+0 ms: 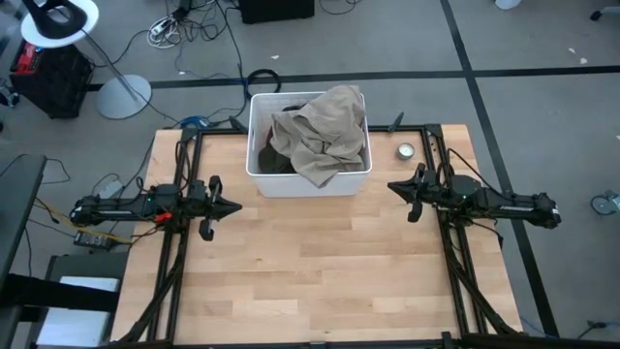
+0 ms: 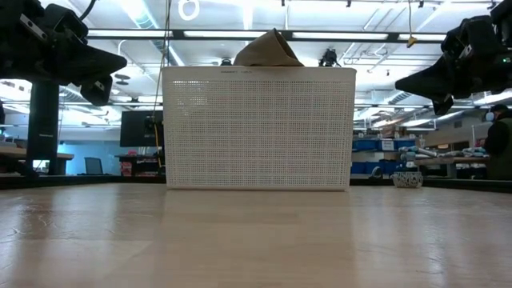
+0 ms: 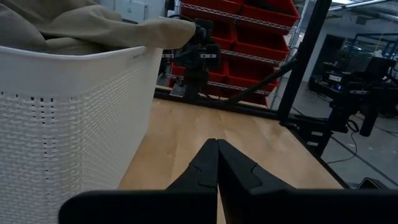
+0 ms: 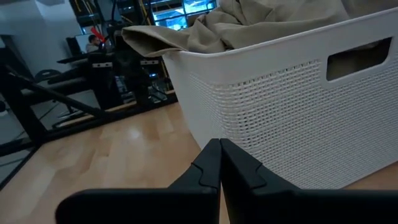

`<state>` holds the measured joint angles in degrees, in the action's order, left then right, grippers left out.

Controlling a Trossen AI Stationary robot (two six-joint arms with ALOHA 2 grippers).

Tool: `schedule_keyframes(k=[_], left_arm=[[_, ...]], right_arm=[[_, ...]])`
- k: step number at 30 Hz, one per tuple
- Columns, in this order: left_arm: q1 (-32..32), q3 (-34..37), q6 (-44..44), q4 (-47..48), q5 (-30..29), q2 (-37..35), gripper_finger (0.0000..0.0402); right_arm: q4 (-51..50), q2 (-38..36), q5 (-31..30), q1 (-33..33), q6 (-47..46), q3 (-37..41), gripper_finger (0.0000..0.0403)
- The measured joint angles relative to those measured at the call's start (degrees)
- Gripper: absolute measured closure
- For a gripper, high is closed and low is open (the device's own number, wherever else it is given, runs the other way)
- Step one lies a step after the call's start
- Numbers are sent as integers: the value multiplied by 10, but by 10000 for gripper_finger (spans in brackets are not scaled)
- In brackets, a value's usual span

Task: Sort clothes
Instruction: Return to Home Position

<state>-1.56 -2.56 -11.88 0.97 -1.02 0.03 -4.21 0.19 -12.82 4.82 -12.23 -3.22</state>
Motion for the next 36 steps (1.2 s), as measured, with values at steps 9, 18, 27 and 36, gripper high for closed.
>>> schedule_keyframes(k=[9,18,27,36], left_arm=[[0,0,0,0,0,0,396],[0,0,0,0,0,0,396],[0,0,0,0,0,0,396],[0,0,0,0,0,0,396]], right_arm=[[0,0,0,0,0,0,398],[0,0,0,0,0,0,394],[0,0,0,0,0,0,396],[0,0,0,0,0,0,394]])
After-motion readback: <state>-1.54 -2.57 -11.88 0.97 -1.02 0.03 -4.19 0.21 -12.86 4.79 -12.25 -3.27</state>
